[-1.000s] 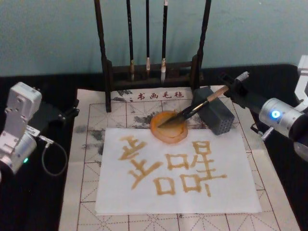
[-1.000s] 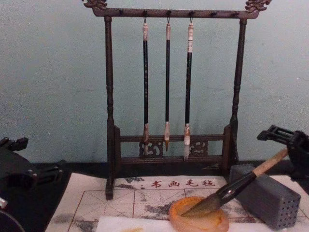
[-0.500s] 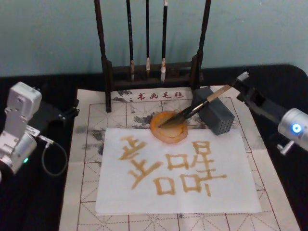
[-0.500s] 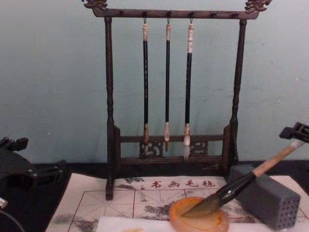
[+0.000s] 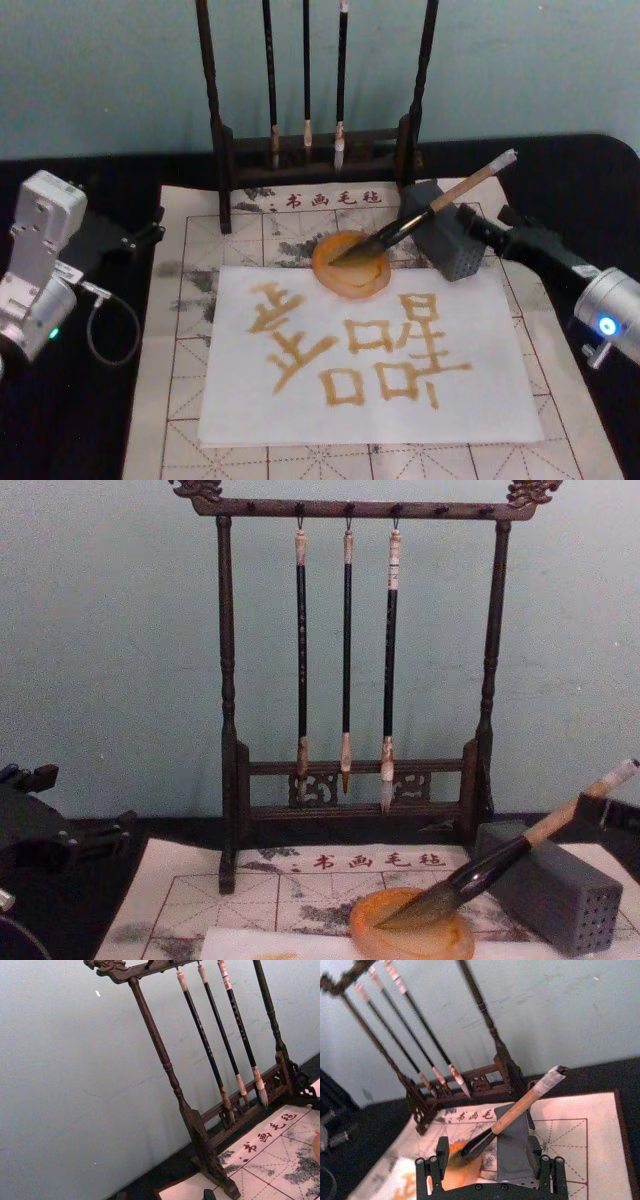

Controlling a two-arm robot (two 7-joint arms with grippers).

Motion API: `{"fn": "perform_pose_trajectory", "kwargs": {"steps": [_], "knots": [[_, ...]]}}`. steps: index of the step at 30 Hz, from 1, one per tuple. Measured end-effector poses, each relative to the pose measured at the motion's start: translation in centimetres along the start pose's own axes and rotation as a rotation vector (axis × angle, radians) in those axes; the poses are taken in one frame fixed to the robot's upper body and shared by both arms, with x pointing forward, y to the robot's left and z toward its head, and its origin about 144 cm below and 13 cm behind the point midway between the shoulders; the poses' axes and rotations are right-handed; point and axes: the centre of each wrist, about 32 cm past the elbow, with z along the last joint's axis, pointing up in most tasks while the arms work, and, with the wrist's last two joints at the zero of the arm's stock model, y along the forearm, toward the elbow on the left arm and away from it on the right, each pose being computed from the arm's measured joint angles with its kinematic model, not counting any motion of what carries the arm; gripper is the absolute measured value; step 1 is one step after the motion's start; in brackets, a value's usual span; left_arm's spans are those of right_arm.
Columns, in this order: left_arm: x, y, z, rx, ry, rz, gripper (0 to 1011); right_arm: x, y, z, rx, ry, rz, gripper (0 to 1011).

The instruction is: Pick up the brush from the inkstone, write on the paper, then place the brush back to its original position.

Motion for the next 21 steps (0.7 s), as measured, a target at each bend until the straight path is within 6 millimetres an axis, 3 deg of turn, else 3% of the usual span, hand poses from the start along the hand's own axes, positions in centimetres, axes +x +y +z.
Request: {"fn": "perform_pose_trajectory", "kwargs": {"steps": [21], "knots": [[0.0,0.0,0.0,0.0,0.0,0.0,1001,-0.8,-0.5,-1.5,-0.062,-0.434,0.043,1000]]}}
